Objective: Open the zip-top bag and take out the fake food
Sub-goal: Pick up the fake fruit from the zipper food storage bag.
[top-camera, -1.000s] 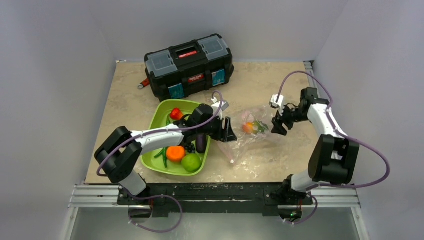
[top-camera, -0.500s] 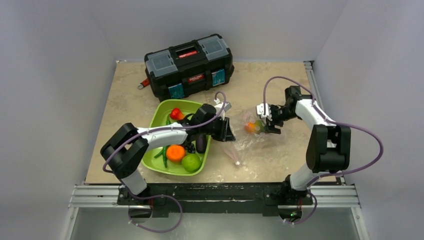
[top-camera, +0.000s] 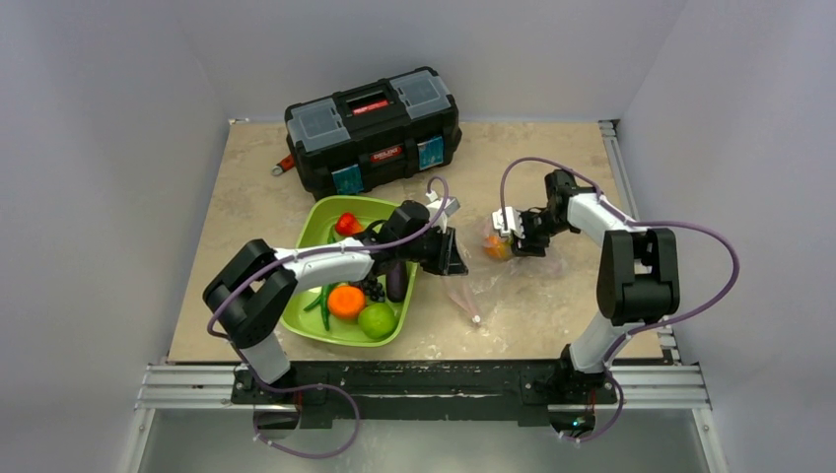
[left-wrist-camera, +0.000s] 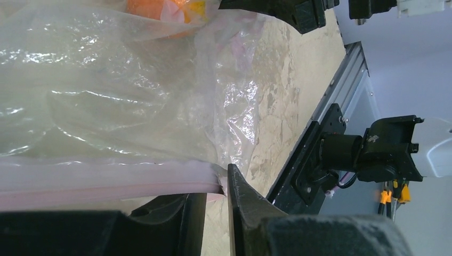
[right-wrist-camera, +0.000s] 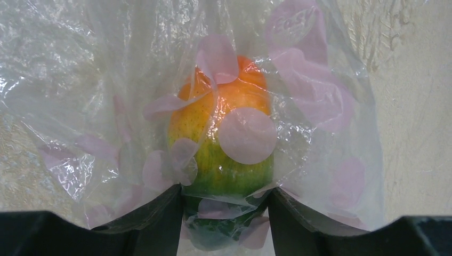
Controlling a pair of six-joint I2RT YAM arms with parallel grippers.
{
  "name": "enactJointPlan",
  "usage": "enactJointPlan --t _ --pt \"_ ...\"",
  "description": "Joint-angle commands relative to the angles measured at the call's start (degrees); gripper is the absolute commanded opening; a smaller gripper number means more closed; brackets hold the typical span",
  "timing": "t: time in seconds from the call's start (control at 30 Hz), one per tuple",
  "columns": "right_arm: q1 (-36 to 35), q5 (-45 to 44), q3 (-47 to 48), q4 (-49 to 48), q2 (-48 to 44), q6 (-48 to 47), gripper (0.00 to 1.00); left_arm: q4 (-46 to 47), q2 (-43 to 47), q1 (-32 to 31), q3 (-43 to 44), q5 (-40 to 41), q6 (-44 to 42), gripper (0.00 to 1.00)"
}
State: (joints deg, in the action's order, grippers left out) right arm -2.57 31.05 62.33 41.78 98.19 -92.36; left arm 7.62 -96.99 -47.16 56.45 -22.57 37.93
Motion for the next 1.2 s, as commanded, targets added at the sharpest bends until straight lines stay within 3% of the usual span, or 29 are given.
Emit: enactJointPlan --t 0.0,0.17,0.27,0.33,0.5,0.67,0.8,1.0,1.17 --pt "-1.41 -2.21 -2.08 -0.3 1.89 1.3 0.47 1.22 -0.82 0.48 2.35 -1.29 0.21 0.17" --pt "-1.71 1.86 -2.91 3.82 0.18 -1.83 0.45 3.13 -1.18 0.48 1.69 -2.07 0.3 0.17" --pt "-1.77 2.28 -2.28 5.07 -0.26 -1.58 0.34 8.97 0.08 0.39 -0.53 -4.87 -0.25 0.19" --pt "-1.77 2.31 -1.52 6.05 -0.18 -1.32 0.27 10.2 2.26 0.25 -1.97 -5.54 -1.92 0.29" --pt "-1.74 1.8 -0.44 5.21 0.34 1.03 0.24 9.59 8.76 0.11 -6.88 -4.64 -6.2 0.51" --pt "-1.57 1.78 -0.13 6.1 1.13 1.58 0.18 9.02 21.87 -0.44 -14.99 -2.55 -11.86 0.55" --pt "-1.4 2.63 -0.26 6.35 0.7 1.74 0.18 -0.09 31.02 -2.5 -16.75 3.1 -18.51 0.6" --pt "-0.95 3.74 0.89 9.52 1.03 0.62 0.16 -10.89 32.5 -9.83 -17.2 20.08 -29.43 0.62" --pt "-0.79 4.45 0.62 12.5 0.74 -1.65 0.16 -4.42 31.01 -15.75 -20.38 30.47 -39.09 0.62"
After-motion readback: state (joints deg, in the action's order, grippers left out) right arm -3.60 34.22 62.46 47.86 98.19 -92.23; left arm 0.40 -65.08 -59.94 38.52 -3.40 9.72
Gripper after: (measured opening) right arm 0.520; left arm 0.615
